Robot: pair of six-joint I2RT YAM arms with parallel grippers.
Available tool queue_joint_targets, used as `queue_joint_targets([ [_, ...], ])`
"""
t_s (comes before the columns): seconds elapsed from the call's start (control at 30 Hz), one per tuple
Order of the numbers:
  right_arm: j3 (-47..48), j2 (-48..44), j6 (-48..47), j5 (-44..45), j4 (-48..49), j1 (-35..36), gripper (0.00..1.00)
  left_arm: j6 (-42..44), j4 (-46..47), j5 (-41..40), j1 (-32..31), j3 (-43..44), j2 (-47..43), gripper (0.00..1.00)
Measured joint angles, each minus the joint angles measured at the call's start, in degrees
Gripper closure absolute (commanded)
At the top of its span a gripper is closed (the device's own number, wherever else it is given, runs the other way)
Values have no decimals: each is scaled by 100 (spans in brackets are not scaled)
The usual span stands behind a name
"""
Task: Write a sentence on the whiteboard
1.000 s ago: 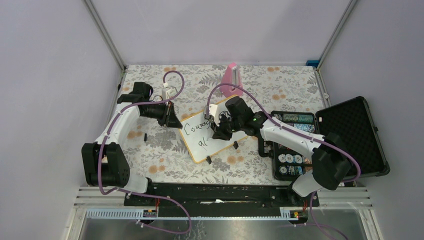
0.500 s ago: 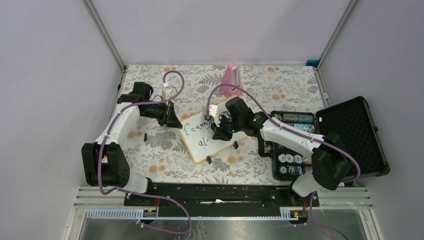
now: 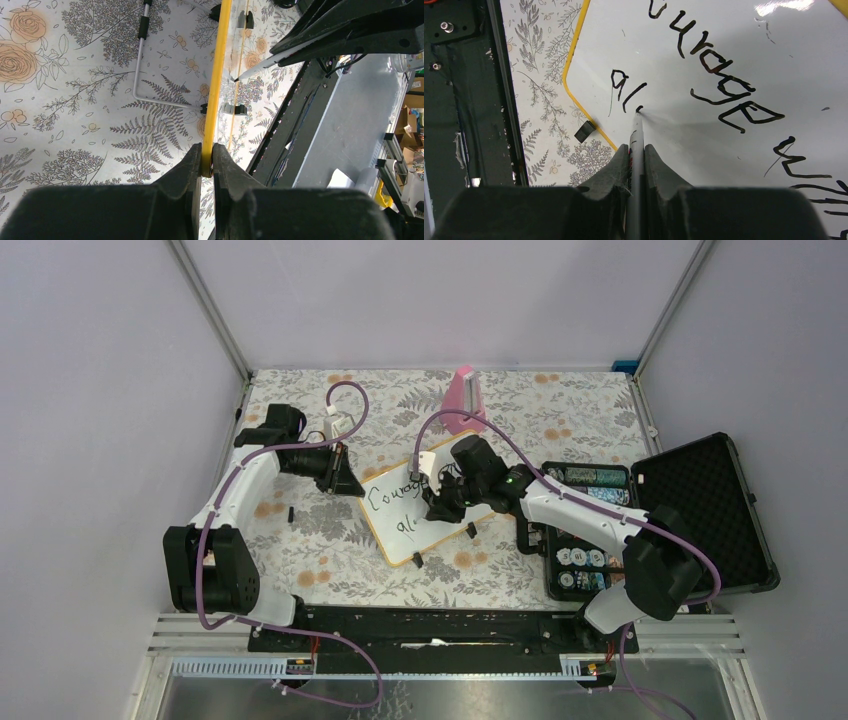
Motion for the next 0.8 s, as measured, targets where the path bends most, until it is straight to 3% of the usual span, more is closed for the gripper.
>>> queue_joint_targets([
  [0.8,164,0,-22,-39,-179,-188,100,0,4,0,0,0,0,100],
])
